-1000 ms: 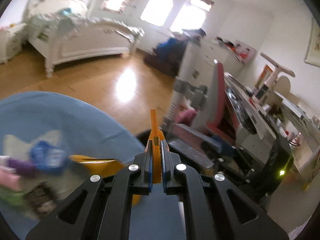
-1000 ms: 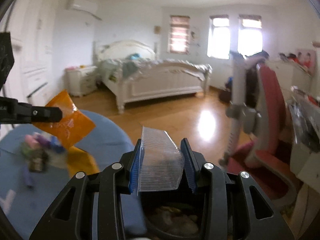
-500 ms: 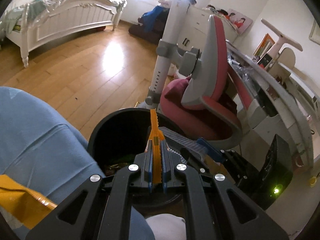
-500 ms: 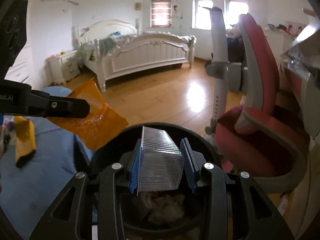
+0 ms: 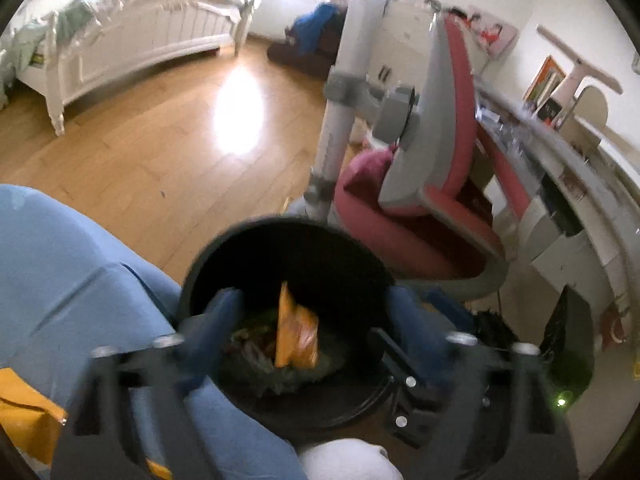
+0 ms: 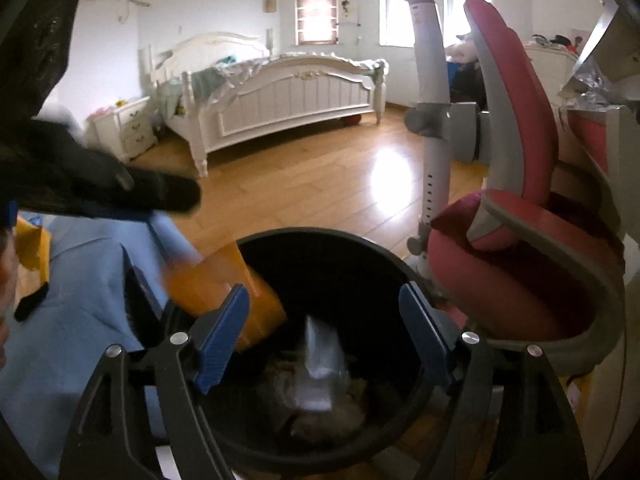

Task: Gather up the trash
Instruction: 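Carry the orange wrapper and clear packaging over the black bin and open both tools, then grasp the pink hair roller with the left tool while the right tool grasps the purple spray bottle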

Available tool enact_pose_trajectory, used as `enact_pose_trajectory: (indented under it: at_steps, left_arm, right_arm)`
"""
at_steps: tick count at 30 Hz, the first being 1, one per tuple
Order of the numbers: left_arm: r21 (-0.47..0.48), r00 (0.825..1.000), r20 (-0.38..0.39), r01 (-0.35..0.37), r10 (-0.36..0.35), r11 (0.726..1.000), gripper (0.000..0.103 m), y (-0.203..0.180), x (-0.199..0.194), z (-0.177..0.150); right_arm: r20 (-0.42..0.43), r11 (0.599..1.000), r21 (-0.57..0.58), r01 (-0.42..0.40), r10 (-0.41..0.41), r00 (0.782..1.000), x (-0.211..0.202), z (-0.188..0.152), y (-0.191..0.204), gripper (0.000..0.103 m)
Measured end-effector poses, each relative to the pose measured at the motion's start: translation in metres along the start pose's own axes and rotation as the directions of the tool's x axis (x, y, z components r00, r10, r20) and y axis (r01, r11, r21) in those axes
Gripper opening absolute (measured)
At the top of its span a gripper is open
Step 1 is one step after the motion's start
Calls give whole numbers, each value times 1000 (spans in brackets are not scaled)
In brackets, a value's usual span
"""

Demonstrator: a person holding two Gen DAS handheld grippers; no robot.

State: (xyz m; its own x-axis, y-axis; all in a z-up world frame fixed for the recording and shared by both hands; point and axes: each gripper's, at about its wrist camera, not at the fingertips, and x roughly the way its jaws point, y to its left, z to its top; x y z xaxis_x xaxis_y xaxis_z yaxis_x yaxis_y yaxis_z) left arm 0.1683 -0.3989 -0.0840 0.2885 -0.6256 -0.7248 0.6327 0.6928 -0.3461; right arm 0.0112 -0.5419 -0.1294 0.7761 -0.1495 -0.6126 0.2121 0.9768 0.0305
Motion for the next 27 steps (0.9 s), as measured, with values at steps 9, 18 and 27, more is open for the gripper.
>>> enact_pose_trajectory:
  at_steps: [9, 18, 27]
  left_arm:
    - [-28, 997, 79, -11, 13, 1000, 89, 20, -62, -5]
    - [-163, 968, 142, -182, 206, 970, 89, 108, -154, -44]
    - [-214, 859, 55, -487, 508, 847, 98, 194, -207, -106]
  right_arm:
    - [14, 997, -35, -74, 74, 997, -23, 6, 29, 77]
    - [-12, 949, -158, -274, 276, 961, -45, 31, 112, 77]
    - [-151, 818, -295, -493, 470, 870, -45, 57, 230, 59]
